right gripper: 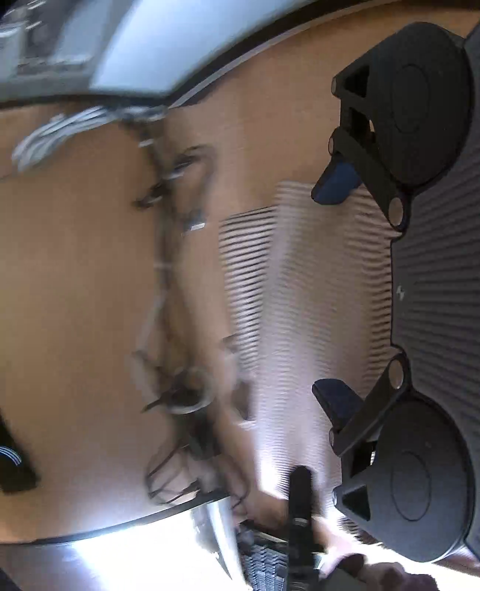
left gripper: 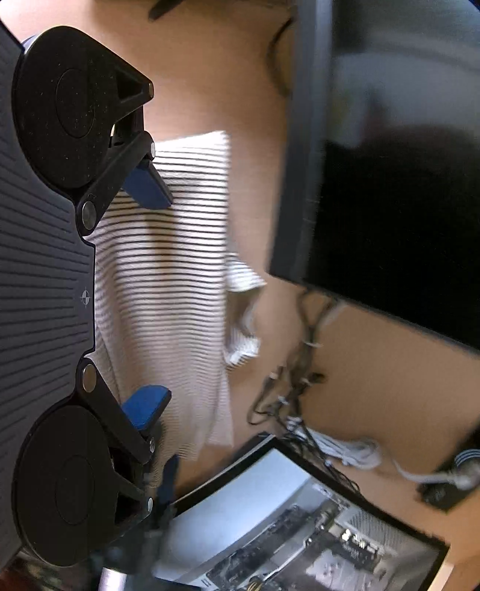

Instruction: Fold clothes

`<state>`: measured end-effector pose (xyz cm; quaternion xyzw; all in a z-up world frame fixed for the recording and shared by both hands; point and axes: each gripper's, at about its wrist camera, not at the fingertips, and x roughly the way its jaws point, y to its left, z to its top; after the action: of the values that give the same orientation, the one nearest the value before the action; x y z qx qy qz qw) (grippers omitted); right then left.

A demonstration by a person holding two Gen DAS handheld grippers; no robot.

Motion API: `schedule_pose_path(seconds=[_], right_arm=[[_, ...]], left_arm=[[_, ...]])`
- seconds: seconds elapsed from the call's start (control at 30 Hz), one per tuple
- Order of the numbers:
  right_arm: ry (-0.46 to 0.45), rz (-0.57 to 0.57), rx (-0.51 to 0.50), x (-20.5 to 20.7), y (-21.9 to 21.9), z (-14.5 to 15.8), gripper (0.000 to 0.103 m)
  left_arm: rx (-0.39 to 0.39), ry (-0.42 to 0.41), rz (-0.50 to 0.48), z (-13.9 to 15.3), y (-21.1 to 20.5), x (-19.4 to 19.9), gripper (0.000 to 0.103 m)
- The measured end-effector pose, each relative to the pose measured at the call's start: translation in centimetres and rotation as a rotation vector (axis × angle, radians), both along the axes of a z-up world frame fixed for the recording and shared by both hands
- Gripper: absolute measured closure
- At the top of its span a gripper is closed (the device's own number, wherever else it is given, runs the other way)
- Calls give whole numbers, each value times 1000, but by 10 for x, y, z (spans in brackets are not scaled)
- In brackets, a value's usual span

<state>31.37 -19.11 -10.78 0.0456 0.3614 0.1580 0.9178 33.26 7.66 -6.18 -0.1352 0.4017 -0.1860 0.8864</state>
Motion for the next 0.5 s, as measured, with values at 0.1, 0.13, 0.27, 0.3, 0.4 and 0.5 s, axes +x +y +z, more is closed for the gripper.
schedule_pose_path(seconds=[0.1,0.13,0.27,0.3,0.4,0.5], right_arm=[[-16,-20,-20,-11,-3,-7,0],[-7,-39,-10,-12,-4,-6,0],[-23,-77,-48,-17,-5,2,0],[-41,-84,-61,-20,-4,7,0],[-128,-88,-94,-26,0,26,0],[-204,-66,-95,-28,10,43,0]], left_arm=[[-14,19,-32,-2,-1,10,0],[-18,22,-32,-2,-1,11,0],[-23,29,-15,4,1,10,0],[-18,22,-7,8,2,7,0],[1,-24,15,20,9,-9,0],[-26,-29,15,19,17,-26,0]])
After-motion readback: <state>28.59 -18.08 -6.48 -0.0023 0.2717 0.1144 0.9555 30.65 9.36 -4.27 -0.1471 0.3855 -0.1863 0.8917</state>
